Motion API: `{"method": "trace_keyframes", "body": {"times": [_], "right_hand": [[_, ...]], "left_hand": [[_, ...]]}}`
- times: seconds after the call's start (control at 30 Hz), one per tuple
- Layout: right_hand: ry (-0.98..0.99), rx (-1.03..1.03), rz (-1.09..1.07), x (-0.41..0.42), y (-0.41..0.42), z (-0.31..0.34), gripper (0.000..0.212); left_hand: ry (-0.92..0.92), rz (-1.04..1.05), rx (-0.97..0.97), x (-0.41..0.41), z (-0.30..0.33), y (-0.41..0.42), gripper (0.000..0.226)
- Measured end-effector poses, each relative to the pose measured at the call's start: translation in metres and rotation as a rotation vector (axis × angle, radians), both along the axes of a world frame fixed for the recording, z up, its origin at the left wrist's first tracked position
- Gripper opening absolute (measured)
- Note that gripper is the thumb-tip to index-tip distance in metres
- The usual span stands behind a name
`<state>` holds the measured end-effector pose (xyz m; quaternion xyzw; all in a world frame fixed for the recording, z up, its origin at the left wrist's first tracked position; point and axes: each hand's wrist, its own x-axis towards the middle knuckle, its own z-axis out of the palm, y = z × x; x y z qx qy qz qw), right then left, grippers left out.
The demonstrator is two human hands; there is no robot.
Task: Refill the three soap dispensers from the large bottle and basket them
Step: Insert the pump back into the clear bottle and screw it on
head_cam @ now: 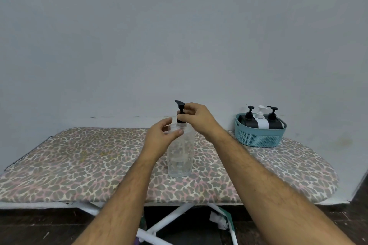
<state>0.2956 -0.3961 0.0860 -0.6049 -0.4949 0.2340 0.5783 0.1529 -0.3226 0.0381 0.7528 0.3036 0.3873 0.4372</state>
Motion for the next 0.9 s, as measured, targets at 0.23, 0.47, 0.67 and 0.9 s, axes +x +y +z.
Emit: {"method": "trace_keyframes", "body": {"times": [0.23, 0.47, 0.67, 0.9], "right_hand": [[-0.098, -0.025, -0.075, 0.0, 0.0, -0.005, 0.02], [-0.147, -0.036, -0.198, -0.013, 0.002, -0.007, 0.041], [0.053, 0.018, -0.051, -0.011, 0.0, -0.009, 0.028], [0.072, 0.043, -0.138, -0.011, 0.003, -0.015, 0.031]], "left_hand": [[0.034, -0.028, -0.007, -0.003, -0.003, 0.002, 0.06], [0.041, -0.014, -0.009, -0.004, -0.004, 0.002, 0.054], [0.035, -0.016, -0.033, -0.004, -0.004, 0.002, 0.057], [0.027, -0.018, -0.007, -0.003, -0.006, 0.002, 0.058]]}}
